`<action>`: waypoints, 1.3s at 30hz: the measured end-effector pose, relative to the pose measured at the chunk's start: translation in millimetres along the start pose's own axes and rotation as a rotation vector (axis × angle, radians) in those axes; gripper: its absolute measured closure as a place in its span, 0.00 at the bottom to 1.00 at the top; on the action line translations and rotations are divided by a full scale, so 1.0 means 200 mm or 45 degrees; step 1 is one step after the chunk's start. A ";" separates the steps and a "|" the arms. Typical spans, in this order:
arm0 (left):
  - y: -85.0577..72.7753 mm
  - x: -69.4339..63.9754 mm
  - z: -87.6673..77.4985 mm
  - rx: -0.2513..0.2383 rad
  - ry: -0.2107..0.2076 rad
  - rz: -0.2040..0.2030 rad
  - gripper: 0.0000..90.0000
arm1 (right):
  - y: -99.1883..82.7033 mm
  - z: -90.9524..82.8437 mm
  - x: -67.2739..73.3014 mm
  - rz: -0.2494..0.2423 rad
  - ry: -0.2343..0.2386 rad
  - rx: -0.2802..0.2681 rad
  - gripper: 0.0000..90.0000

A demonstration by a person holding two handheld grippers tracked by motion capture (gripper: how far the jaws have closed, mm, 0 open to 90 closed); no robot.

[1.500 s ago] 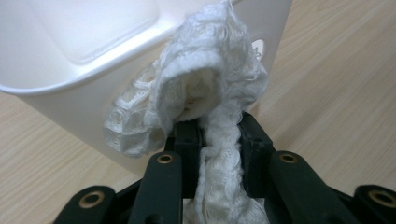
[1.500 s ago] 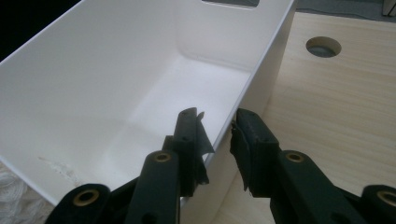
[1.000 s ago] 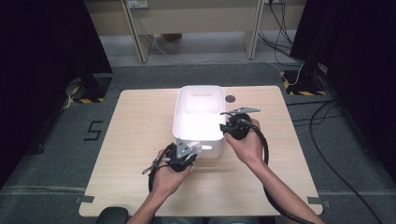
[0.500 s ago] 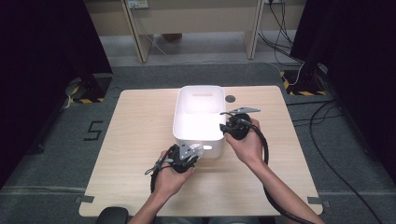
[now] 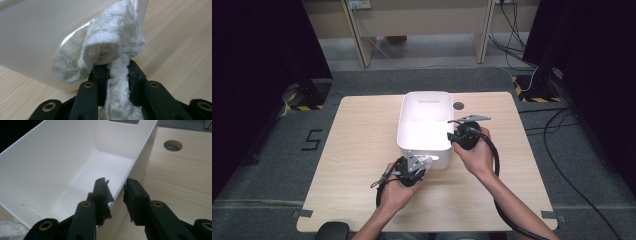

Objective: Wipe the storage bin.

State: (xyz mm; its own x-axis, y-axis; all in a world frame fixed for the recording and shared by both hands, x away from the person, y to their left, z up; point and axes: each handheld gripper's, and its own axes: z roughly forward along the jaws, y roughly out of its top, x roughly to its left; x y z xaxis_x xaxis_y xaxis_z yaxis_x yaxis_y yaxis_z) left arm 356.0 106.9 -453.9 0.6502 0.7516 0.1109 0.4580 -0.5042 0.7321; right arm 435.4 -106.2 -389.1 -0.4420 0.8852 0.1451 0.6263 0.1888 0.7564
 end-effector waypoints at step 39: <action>-0.08 -0.01 0.16 0.068 -0.030 -0.051 0.81 | 0.00 0.00 0.00 -0.003 0.002 -0.005 0.77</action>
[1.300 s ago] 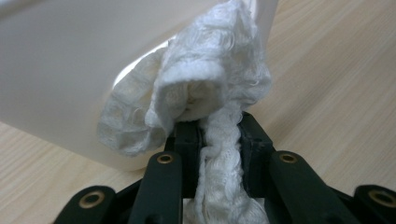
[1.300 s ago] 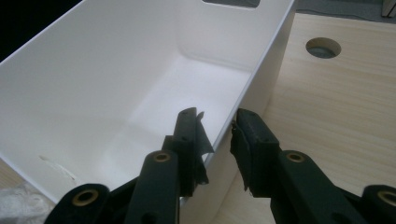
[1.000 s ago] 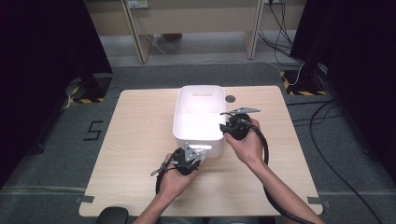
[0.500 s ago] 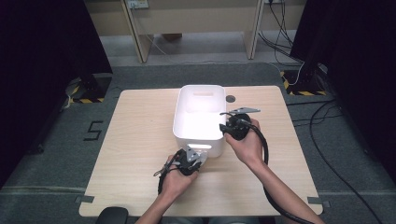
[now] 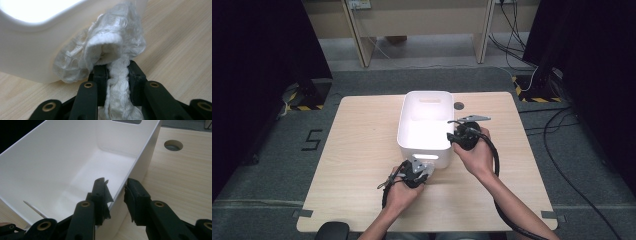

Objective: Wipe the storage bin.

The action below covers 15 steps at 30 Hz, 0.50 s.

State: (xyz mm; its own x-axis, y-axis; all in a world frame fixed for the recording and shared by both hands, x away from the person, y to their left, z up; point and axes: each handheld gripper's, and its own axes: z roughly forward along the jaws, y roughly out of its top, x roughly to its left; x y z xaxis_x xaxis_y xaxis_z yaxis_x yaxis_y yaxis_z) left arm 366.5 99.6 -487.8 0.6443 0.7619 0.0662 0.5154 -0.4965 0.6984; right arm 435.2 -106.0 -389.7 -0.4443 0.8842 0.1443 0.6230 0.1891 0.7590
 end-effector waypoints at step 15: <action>0.03 -0.01 -0.04 -0.038 0.004 0.000 0.81 | 0.00 0.00 0.00 0.000 -0.004 0.001 0.77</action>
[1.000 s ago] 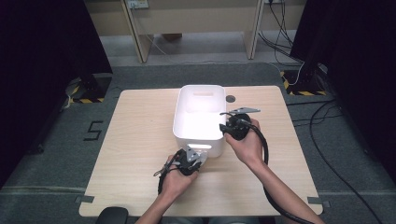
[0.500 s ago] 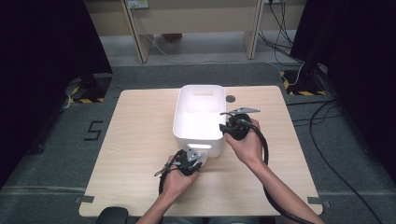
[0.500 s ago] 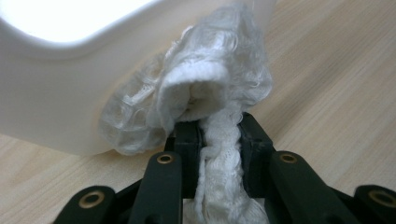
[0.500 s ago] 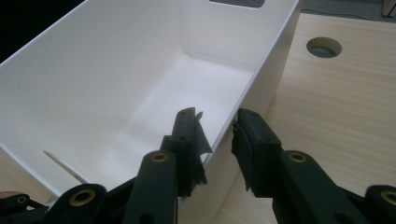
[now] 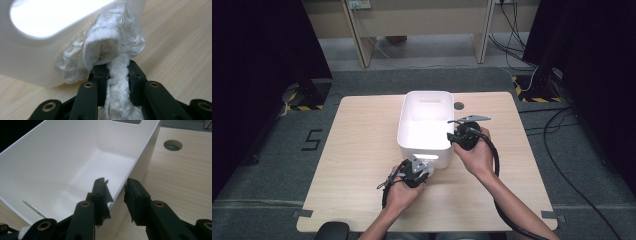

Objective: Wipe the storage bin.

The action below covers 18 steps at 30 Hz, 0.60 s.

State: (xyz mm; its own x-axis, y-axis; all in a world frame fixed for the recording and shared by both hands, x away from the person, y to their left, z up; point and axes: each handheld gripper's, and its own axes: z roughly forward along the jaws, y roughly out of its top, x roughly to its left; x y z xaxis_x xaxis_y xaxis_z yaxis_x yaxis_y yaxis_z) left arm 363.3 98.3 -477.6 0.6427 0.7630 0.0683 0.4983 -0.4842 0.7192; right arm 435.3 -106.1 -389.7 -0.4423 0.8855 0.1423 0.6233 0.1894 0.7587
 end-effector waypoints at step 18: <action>0.07 -0.02 -0.09 -0.056 -0.013 -0.010 0.81 | 0.00 0.00 0.01 0.003 -0.014 -0.006 0.77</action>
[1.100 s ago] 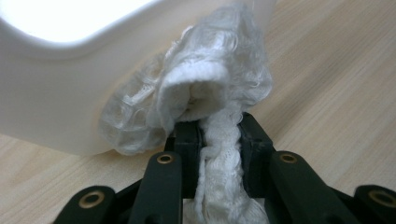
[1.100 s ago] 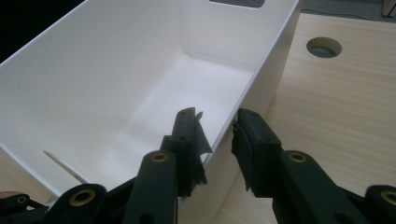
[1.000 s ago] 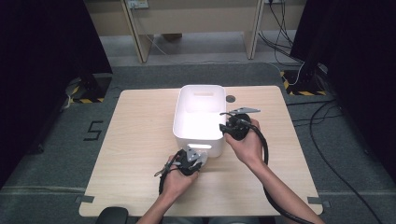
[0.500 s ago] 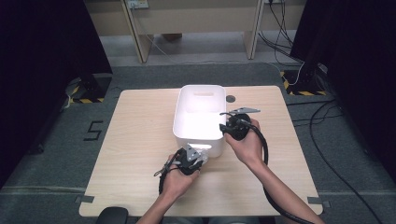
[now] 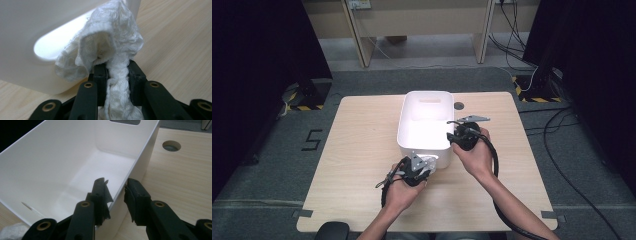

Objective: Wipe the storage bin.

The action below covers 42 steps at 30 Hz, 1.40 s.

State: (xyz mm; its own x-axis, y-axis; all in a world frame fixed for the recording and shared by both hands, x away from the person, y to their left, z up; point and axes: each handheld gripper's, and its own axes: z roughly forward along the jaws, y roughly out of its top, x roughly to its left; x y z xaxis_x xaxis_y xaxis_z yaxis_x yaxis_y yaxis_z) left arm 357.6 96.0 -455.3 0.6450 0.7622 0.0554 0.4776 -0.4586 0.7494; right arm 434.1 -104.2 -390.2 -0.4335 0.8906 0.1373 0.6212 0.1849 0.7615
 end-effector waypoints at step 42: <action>0.15 -0.08 -0.17 -0.133 -0.012 0.072 0.81 | 0.00 0.00 0.00 0.004 0.004 0.003 0.76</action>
State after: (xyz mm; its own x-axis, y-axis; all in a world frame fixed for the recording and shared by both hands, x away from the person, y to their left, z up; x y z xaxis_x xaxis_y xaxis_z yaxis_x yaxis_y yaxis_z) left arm 342.8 85.6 -411.3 0.6749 0.7319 0.0934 0.3760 -0.4501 0.8100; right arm 434.9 -104.3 -391.0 -0.4339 0.8898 0.1416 0.6238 0.1833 0.7598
